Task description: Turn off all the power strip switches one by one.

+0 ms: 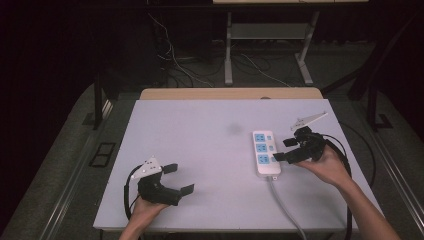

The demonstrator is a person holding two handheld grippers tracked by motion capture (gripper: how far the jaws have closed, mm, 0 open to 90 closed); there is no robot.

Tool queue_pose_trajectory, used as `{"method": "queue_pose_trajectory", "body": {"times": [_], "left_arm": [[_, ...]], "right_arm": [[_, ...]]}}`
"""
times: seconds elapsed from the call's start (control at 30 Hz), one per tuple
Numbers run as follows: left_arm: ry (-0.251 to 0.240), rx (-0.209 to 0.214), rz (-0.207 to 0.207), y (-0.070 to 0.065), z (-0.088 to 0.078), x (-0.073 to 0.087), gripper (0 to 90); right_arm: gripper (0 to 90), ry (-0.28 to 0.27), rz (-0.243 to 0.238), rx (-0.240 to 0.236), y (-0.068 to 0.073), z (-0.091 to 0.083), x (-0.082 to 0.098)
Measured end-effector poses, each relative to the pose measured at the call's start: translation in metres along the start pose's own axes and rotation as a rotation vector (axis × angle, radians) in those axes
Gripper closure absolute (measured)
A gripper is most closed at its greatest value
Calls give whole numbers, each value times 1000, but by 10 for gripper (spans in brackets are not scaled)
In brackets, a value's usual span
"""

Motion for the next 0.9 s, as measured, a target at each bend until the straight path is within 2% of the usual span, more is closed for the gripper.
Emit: {"method": "queue_pose_trajectory", "body": {"times": [0.07, 0.1, 0.13, 0.2, 0.33, 0.4, 0.43, 0.63, 0.67, 0.7, 0.9], "left_arm": [[0, 0, -1, 0, 0, 0, 0], [0, 0, 0, 1, 0, 0, 0], [1, -1, -1, 1, 0, 0, 0], [3, -2, 0, 1, 0, 1, 0], [10, -7, 4, 2, 0, 2, 0], [9, -8, 2, 3, 0, 2, 0], [7, -9, 1, 3, 0, 2, 0], [3, -13, -3, 4, -1, 2, 0], [3, -13, -5, 4, -1, 2, 0], [3, -12, -5, 4, -1, 2, 0], [2, -14, -2, 5, -1, 2, 0]], "right_arm": [[320, -3, -4, 8, -2, 1, 0], [359, -2, -3, 15, -4, 2, 0], [359, -2, -3, 15, -4, 2, 0], [434, 1, -2, 33, -6, 4, 0], [492, 6, 1, 37, -8, 6, 0], [558, 15, 8, 19, -8, 8, 1], [618, 20, 5, 0, -8, 10, 1], [800, 56, 15, -78, -5, 18, 4], [800, 56, 15, -78, -5, 18, 4], [865, 63, 14, -91, -5, 20, 6], [899, 85, 16, -84, -6, 26, 9]]}}
Point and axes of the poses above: each handheld gripper's, and its own axes: z roughly forward along the jaws, x roughly out of its underside, y roughly to its left, the point moved 9 cm from there along z, roughly forward along the jaws, and after that the axes turned 7 degrees about -x, right-handed, at the moved point
